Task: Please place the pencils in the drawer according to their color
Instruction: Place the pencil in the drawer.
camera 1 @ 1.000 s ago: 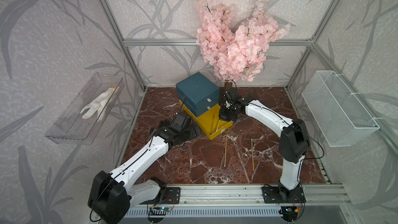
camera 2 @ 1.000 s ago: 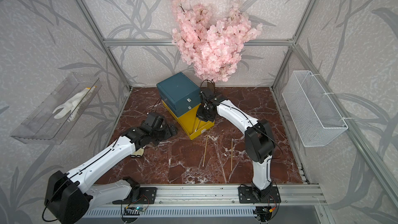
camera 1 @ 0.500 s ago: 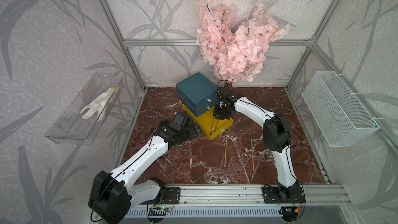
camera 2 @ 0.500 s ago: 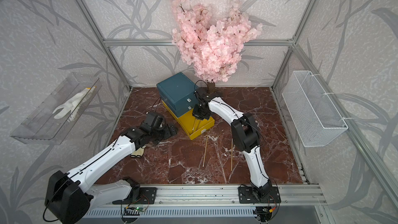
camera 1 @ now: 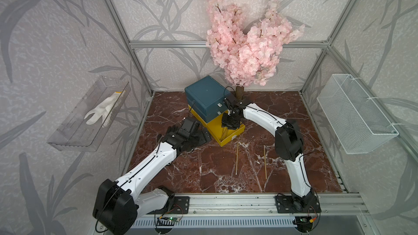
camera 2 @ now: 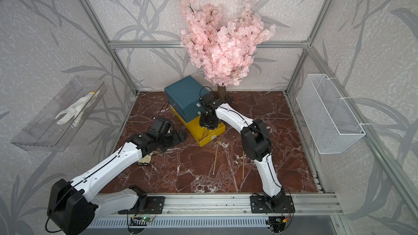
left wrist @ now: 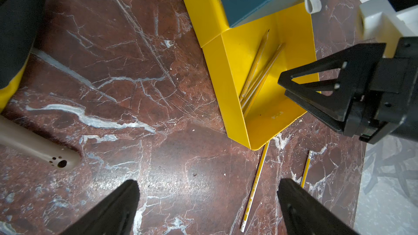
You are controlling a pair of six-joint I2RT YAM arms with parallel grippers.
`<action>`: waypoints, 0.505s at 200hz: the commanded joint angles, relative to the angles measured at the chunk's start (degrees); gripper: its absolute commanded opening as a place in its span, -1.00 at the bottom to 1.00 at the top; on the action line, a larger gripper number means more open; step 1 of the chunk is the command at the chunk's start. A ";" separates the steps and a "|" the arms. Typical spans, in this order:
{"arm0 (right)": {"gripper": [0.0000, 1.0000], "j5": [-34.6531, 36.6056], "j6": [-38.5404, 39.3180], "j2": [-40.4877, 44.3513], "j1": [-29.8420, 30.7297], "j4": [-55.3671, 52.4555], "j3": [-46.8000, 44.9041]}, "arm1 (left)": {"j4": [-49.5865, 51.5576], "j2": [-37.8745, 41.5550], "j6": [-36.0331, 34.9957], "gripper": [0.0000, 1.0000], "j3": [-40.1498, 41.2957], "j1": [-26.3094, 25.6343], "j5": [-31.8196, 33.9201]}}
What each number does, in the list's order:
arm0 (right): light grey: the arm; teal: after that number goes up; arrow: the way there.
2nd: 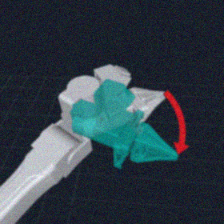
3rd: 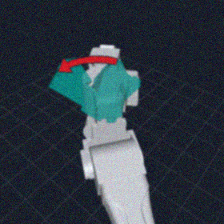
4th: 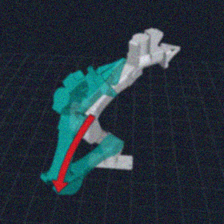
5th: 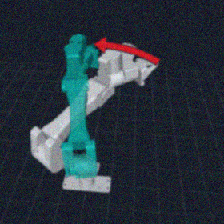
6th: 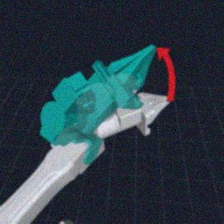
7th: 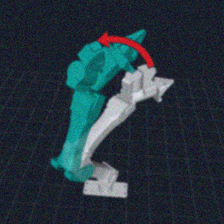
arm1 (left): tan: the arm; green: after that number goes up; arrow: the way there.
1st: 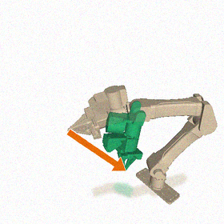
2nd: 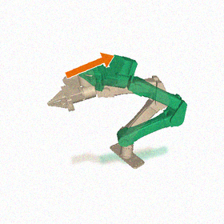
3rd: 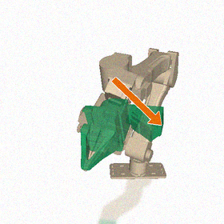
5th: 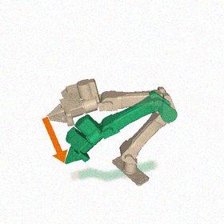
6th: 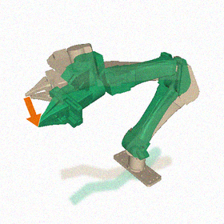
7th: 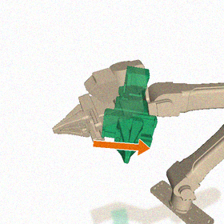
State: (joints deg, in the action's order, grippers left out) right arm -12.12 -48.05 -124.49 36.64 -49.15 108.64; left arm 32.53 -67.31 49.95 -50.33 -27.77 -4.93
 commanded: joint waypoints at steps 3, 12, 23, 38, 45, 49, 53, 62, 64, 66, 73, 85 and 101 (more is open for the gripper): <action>-0.13 1.97 0.62 7.77 -0.17 -0.59 -2.93 | 0.42 0.47 -0.75 1.00 0.06 0.32 -0.20; -0.13 2.12 0.28 9.90 -0.17 -0.11 -4.81 | 0.35 0.52 -0.74 1.00 0.11 0.35 -0.08; -0.14 2.53 -0.22 12.74 -0.09 0.80 -7.56 | 0.54 0.52 -0.82 1.00 0.13 0.27 -0.12; -0.14 2.71 -0.93 16.31 -0.08 1.99 -11.28 | 0.50 0.51 -0.82 1.00 0.14 0.33 -0.42; -0.13 2.83 -1.22 17.80 0.00 2.26 -13.06 | 0.60 0.43 -0.82 1.00 0.27 0.31 -0.58; -0.13 3.04 -1.26 18.65 0.07 2.31 -14.00 | 0.57 0.44 -0.91 1.00 0.27 0.30 -0.67; -0.13 3.33 -1.32 19.44 0.15 2.30 -14.86 | 0.56 0.34 -1.00 1.00 0.23 0.38 -0.63; -0.14 3.97 -1.60 21.27 0.48 2.66 -17.32 | 0.72 0.25 -1.08 1.00 0.23 0.42 -0.73; -0.14 4.08 -1.60 21.71 0.52 2.81 -17.78 | 0.83 0.25 -1.08 1.00 0.27 0.43 -0.77; -0.14 4.16 -1.67 22.04 0.60 2.95 -18.47 | 0.81 0.25 -1.09 1.00 0.24 0.41 -0.71; -0.13 4.49 -1.89 23.21 0.87 3.17 -20.13 | 0.92 0.25 -1.19 1.00 0.21 0.38 -0.78; -0.13 5.40 -2.22 25.05 1.62 3.39 -23.31 | 0.90 0.27 -1.27 1.00 0.27 0.43 -0.66; -0.13 6.36 -2.57 26.46 2.83 3.77 -27.43 | 0.99 0.26 -1.39 1.00 0.33 0.39 -0.68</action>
State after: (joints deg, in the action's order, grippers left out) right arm -8.49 -49.65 -99.77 37.67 -45.67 86.19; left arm 32.58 -67.31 49.56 -50.30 -27.62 -5.65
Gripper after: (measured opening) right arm 0.433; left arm 0.999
